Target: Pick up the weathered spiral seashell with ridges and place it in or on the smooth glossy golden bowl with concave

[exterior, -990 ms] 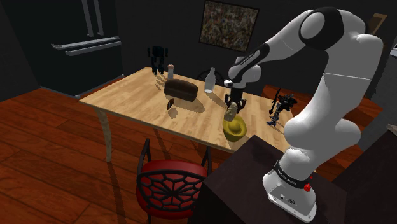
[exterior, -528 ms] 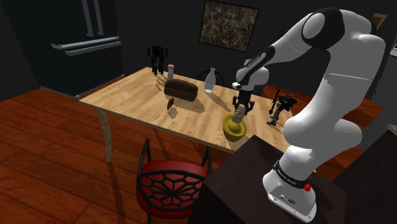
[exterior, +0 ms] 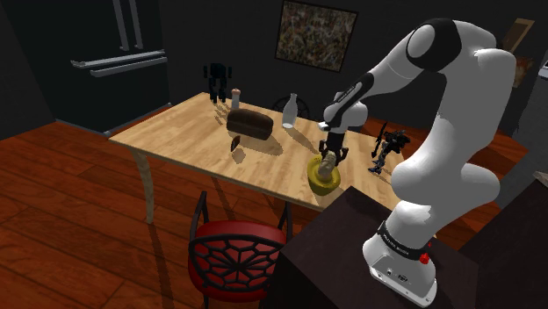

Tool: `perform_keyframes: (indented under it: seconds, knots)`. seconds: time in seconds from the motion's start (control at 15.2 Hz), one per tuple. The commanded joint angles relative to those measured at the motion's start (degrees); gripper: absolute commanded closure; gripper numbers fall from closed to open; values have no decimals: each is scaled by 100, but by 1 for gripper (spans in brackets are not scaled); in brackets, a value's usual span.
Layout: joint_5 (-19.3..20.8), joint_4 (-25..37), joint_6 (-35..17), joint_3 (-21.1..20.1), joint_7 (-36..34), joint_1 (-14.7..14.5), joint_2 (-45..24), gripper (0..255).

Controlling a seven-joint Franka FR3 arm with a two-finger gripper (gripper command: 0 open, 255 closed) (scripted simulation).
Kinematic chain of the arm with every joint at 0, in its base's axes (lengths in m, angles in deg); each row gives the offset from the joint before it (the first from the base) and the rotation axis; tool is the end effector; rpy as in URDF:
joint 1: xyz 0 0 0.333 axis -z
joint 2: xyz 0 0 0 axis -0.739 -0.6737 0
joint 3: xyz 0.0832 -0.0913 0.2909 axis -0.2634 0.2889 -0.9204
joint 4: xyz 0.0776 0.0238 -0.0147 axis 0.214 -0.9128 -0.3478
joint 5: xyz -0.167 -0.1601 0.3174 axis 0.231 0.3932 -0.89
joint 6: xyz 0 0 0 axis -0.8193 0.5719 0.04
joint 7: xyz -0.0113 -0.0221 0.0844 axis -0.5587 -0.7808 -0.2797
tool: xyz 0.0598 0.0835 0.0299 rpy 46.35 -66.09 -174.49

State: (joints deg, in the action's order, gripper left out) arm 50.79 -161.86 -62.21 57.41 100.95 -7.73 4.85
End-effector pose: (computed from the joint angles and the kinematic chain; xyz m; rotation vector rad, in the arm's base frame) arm 0.4185 -0.2854 0.1940 -2.0854 -2.1439 0.0944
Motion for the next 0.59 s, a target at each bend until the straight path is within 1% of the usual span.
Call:
perform_keyframes:
  seconds: [0.0, 0.13, 0.53]
  knots:
    - [33, 33, -124, 16, -28, -12, -154, 255]
    - [76, 57, -293, 40, -62, -28, -348, 255]
    - [76, 57, -293, 41, -62, -28, -348, 255]
